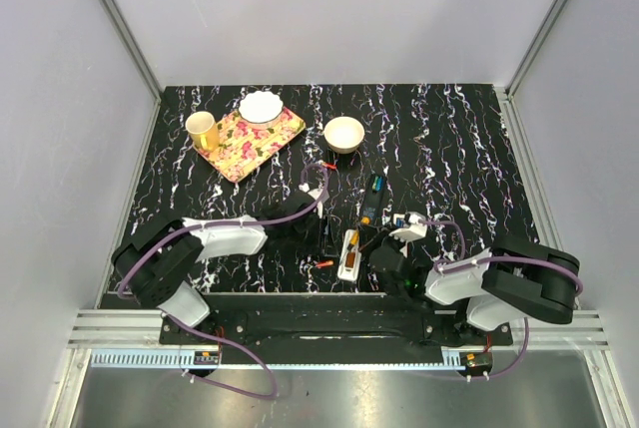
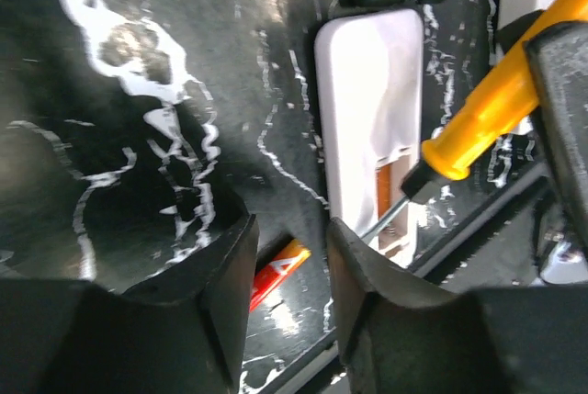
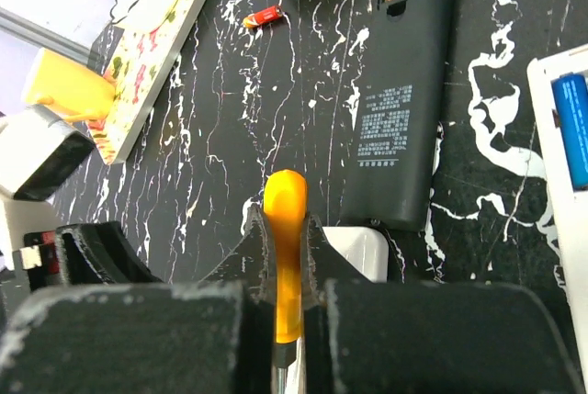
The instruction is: Unload the batteries from the remote control
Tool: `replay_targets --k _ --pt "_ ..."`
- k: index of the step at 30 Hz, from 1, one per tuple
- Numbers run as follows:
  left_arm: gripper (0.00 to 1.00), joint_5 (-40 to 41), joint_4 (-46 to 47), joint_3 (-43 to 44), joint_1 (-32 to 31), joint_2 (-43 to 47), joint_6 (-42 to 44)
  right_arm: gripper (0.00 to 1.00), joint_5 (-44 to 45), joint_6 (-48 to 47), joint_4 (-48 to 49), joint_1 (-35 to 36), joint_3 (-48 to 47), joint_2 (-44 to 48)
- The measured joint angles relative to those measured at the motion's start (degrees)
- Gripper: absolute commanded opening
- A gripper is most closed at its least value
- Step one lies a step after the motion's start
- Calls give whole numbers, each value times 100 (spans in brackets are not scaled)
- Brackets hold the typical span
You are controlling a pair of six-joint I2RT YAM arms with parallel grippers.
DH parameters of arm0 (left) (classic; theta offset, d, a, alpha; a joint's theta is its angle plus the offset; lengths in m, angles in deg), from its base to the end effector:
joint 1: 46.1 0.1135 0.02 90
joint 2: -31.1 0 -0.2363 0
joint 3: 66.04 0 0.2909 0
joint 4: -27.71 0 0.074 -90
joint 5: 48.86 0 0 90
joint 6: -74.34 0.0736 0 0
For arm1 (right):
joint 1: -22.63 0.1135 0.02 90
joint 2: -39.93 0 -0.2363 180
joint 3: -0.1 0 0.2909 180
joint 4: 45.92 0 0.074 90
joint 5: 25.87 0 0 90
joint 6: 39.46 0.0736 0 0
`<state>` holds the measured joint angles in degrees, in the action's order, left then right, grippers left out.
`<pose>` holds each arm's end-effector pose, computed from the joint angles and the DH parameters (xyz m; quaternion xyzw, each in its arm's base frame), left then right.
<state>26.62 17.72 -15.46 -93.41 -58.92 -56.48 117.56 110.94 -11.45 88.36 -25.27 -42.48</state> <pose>0.2164 -0.2618 0.0547 0.0964 0.9265 -0.3244 0.1647 0.1591 0.2090 0.0584 0.2147 0.7538 0.2726 0.5580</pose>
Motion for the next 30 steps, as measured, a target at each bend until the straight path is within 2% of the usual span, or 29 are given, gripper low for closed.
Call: replay_targets --k 2,7,13,21,26,30 --pt "56 173 -306 63 24 153 116 0 -13 -195 50 0 -11 44" --pt "67 485 -732 162 92 610 356 0 -13 -929 87 0 -52 485" --pt "79 680 -859 234 101 1353 614 0 -9 -2162 103 0 -131 1569" --pt "84 1019 -1049 634 101 1821 1211 0 -256 -4188 -164 -24 -44 3598" --pt "85 1204 -1224 1082 92 1480 1528 0 -256 -4669 -815 -289 107 4826" --pt "85 1209 -1209 1497 -37 940 1720 0 -326 -4776 -1261 -452 120 5248"
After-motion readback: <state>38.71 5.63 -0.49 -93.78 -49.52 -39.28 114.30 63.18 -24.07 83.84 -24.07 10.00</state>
